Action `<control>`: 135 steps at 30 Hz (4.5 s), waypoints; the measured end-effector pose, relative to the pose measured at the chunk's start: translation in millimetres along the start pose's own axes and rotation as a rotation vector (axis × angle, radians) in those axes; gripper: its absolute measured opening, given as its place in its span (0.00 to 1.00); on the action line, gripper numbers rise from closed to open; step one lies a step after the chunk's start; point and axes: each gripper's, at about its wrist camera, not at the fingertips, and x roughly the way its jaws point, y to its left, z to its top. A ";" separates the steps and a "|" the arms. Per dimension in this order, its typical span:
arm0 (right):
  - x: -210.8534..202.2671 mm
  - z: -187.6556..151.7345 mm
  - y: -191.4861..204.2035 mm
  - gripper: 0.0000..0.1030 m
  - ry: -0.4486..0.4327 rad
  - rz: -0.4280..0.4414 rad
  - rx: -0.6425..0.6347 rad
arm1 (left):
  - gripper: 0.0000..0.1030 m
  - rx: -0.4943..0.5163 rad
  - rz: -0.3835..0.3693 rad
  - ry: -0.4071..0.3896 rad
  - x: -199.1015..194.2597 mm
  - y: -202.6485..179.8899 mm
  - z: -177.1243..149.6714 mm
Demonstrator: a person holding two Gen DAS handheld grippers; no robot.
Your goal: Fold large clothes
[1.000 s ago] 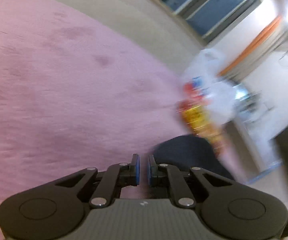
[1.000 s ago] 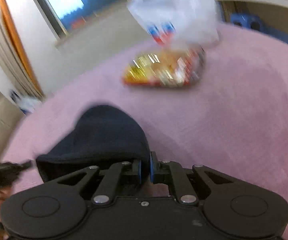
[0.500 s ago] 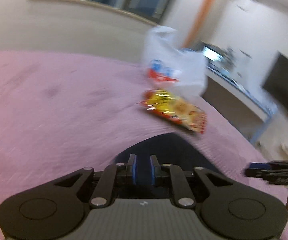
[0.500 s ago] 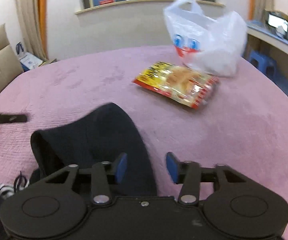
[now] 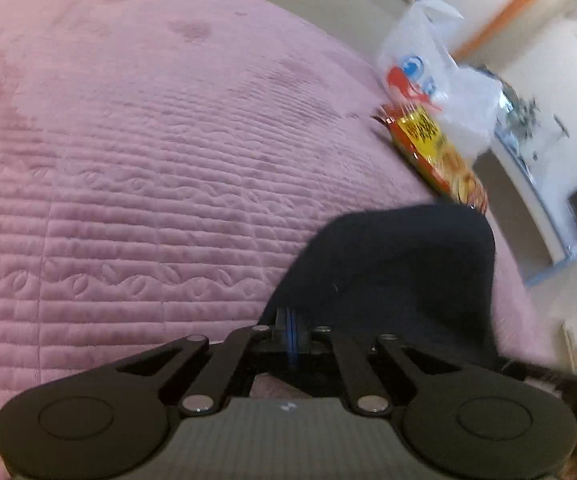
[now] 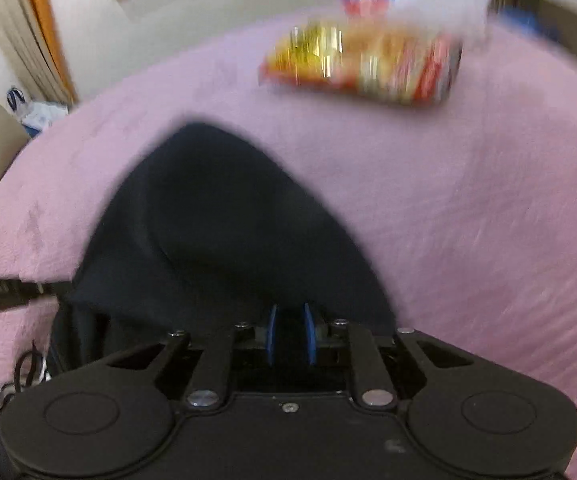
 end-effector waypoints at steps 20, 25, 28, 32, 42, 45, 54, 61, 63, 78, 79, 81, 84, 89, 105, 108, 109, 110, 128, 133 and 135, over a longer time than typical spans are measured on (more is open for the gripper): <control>26.5 61.3 -7.0 0.79 0.029 0.022 -0.189 | 0.79 0.463 0.123 0.160 105.0 -119.3 66.5; 31.3 58.9 -0.8 0.32 0.031 0.064 -0.198 | 0.11 0.561 0.143 0.115 103.7 -134.5 54.6; 6.5 50.8 17.0 0.15 -0.024 0.052 -0.306 | 0.10 0.586 0.109 0.032 74.4 -144.8 44.6; -59.3 30.4 34.8 0.13 -0.164 0.033 -0.408 | 0.09 0.553 -0.004 -0.121 -6.8 -151.5 23.3; -246.1 -91.7 83.6 0.11 -0.470 0.012 -0.712 | 0.09 0.692 0.017 -0.298 -214.3 -195.0 -120.6; -271.4 -140.4 91.1 0.09 -0.516 -0.051 -0.828 | 0.10 0.713 0.058 -0.261 -246.2 -203.0 -183.5; -282.3 -254.5 51.6 0.45 -0.075 -0.050 -0.766 | 0.16 0.424 0.175 0.130 -264.0 -139.5 -337.2; -252.3 -230.8 23.2 0.72 0.037 0.044 -0.214 | 0.57 0.168 0.084 -0.008 -245.6 -134.0 -299.8; -237.2 -214.9 9.6 0.72 0.044 0.055 -0.046 | 0.73 0.092 0.068 -0.068 -226.7 -136.9 -278.8; -248.1 -202.5 -6.6 0.11 -0.049 0.312 0.261 | 0.10 -0.307 -0.254 -0.291 -211.5 -88.2 -248.6; -252.3 -205.4 -12.8 0.11 -0.050 0.335 0.285 | 0.10 -0.334 -0.286 -0.300 -218.3 -77.6 -252.4; -246.9 -217.2 -22.1 0.11 -0.012 0.341 0.318 | 0.08 -0.356 -0.266 -0.273 -215.9 -63.7 -261.1; -216.9 -237.8 -31.1 0.11 0.096 0.226 0.314 | 0.08 -0.290 -0.042 -0.135 -188.6 -54.4 -275.1; -206.2 -253.5 -38.7 0.47 0.219 0.134 0.273 | 0.07 -0.191 0.079 -0.087 -190.2 -65.7 -289.5; -171.5 -252.5 58.6 0.24 0.166 0.048 -0.274 | 0.07 0.161 0.021 0.161 -110.1 -175.0 -326.3; -190.0 -268.5 59.9 0.24 0.193 0.013 -0.360 | 0.06 0.137 0.029 0.177 -131.2 -169.8 -346.3; -196.8 -270.9 61.3 0.26 0.211 0.007 -0.366 | 0.06 0.139 0.034 0.175 -137.2 -171.6 -350.6; -203.4 -269.2 64.4 0.32 0.212 0.020 -0.360 | 0.07 0.140 0.049 0.173 -143.5 -173.9 -356.0; -237.3 -346.8 52.5 0.37 0.216 0.078 -0.146 | 0.11 0.056 0.178 0.211 -230.8 -143.3 -433.5; -302.8 -382.6 26.6 0.62 0.184 -0.002 -0.058 | 0.19 0.031 0.223 0.186 -269.0 -142.7 -450.4; -323.5 -392.0 20.6 0.69 0.177 -0.031 -0.020 | 0.31 0.022 0.241 0.186 -293.2 -132.0 -460.1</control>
